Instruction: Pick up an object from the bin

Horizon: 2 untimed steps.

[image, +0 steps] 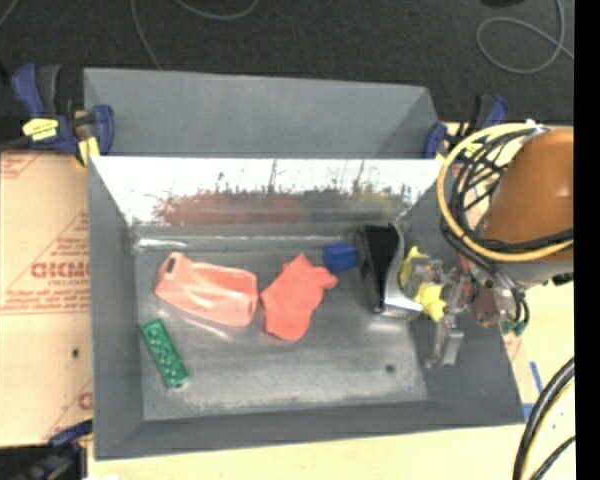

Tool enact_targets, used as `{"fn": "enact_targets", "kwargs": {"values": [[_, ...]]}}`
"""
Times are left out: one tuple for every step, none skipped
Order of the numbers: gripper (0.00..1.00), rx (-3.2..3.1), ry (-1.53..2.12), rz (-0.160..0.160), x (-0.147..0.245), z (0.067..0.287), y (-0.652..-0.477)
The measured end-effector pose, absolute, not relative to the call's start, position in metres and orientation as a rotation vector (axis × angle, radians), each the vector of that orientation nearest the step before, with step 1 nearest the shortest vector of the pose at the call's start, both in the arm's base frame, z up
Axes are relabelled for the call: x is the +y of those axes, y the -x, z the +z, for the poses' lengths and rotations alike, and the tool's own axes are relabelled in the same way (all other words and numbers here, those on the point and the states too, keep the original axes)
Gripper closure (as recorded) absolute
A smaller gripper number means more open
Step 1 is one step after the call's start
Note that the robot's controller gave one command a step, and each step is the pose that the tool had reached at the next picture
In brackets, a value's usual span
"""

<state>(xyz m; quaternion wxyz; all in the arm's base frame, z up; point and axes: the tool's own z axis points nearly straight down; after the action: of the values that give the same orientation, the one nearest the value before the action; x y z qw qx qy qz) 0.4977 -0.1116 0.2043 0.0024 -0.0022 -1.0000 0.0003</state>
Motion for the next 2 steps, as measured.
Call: {"fn": "enact_targets", "kwargs": {"values": [[0.0, -3.145, 0.003, 0.003, -0.111, 0.208, -0.499], [0.0, -3.149, 0.075, 0.006, -0.09, 0.182, -0.52]]}}
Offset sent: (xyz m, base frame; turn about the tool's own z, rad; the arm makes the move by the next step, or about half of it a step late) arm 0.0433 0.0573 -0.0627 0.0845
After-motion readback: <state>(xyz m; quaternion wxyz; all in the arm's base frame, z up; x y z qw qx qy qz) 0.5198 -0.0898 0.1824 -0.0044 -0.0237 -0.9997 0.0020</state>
